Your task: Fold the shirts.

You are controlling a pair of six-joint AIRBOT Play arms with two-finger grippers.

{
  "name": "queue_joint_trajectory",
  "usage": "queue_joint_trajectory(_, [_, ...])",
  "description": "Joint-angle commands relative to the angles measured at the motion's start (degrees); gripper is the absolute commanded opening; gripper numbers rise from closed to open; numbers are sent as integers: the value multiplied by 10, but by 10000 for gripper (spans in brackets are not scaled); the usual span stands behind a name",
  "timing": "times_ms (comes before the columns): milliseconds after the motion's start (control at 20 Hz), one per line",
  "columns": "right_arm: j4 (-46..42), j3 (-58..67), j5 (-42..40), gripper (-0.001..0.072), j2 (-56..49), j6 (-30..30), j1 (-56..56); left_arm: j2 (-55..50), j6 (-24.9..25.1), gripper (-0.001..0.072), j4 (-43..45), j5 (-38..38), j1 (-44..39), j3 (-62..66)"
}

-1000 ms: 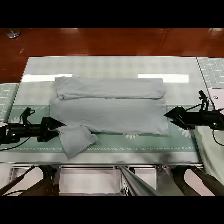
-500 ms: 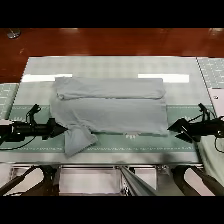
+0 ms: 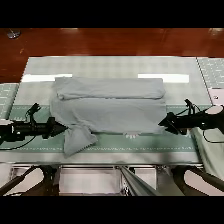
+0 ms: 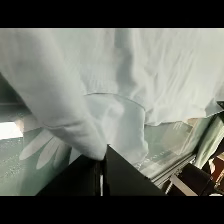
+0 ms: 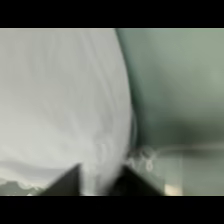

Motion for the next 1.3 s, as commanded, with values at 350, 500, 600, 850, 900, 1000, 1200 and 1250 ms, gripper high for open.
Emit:
queue_joint_trajectory(350, [4, 203, 5, 26, -67, 6, 33, -26, -52, 19, -4, 71, -22, 166])
queue_joint_trajectory(500, [15, 272, -14, 26, -127, 13, 40, -104, -87, 19, -4, 109, -66, 269])
queue_joint_trajectory(600, [33, 328, -17, 26, -176, 12, 42, -169, -110, 19, -4, 124, -89, 350])
queue_joint_trajectory(850, [85, 462, -18, 26, -289, 12, 41, -330, -167, 19, -3, 115, -120, 544])
queue_joint_trajectory(900, [94, 483, -19, 26, -307, 13, 41, -353, -179, 19, -3, 112, -122, 570])
queue_joint_trajectory(1000, [103, 521, -20, 26, -341, 19, 41, -389, -193, 19, -3, 112, -122, 607])
queue_joint_trajectory(1200, [130, 567, -29, 247, -389, 21, 41, -411, -179, 91, -4, 114, -124, 627])
queue_joint_trajectory(1250, [132, 575, -22, 615, -392, 16, 41, -409, -173, 562, -3, 91, -125, 628])
